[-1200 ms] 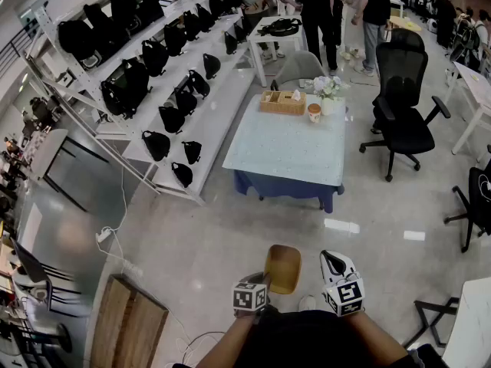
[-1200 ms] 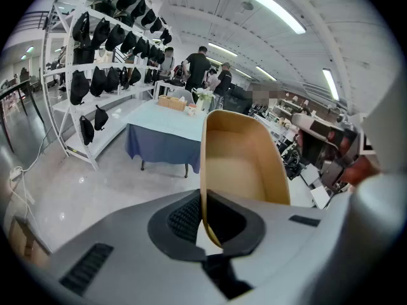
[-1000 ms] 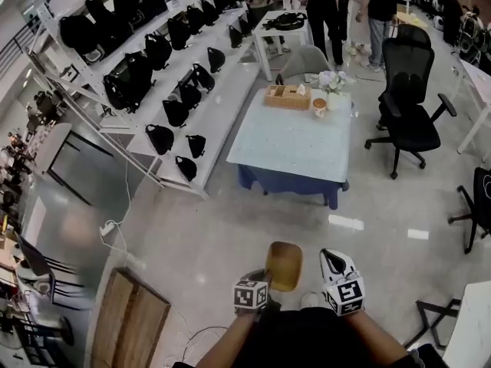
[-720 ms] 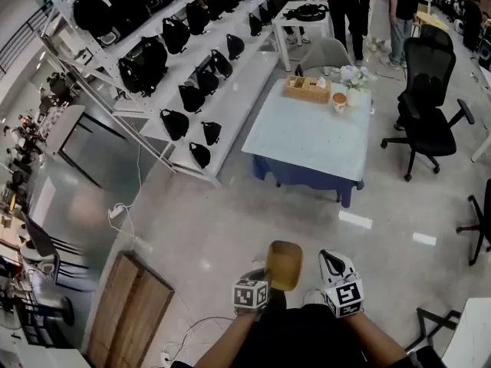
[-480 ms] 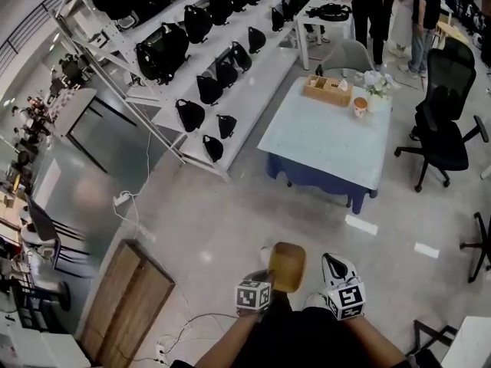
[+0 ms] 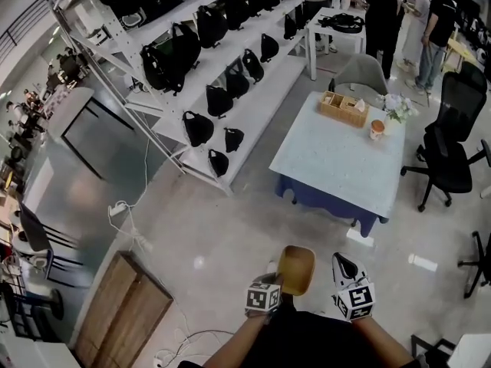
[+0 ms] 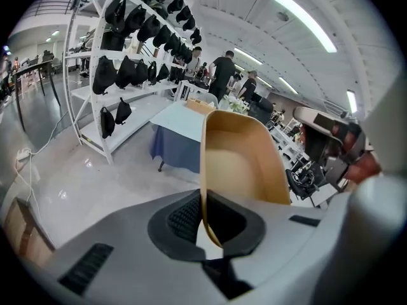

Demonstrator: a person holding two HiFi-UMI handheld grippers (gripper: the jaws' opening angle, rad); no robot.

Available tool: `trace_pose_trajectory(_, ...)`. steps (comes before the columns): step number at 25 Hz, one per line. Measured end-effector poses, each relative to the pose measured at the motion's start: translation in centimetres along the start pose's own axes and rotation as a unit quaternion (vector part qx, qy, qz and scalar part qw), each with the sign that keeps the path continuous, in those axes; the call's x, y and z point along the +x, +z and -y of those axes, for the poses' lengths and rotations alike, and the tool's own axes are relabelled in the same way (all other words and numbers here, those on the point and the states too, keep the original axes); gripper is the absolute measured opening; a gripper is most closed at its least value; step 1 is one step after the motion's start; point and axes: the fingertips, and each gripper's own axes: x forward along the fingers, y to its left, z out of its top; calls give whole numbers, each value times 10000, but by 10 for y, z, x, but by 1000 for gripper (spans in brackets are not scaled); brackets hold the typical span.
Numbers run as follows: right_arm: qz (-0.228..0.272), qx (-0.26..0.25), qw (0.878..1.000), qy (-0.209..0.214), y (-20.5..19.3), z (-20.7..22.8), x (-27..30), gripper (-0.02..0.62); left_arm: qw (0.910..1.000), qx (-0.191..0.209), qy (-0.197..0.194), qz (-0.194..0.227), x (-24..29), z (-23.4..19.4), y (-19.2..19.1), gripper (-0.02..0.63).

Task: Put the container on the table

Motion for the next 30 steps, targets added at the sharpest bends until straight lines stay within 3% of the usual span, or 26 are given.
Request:
trace_pose_trajectory(4,-165,285,9995,2,17,6,51,-2,10000,40,-51,4,14,-41,47,12)
trace_pose_trajectory(10,-341,158,9990,-239,42,7,122,-2,9995,281,-123,-89,30,-99,102,12)
trace_pose_trajectory(22,-351,185,9970,-666,95,-9,211,-2,9970,558,-426,-331,53,-190,161,12)
trace_pose_trajectory(30,-621,169,9946,-819,88,-12,227,-2,9979,409,-465,-190,51,-216,177,12)
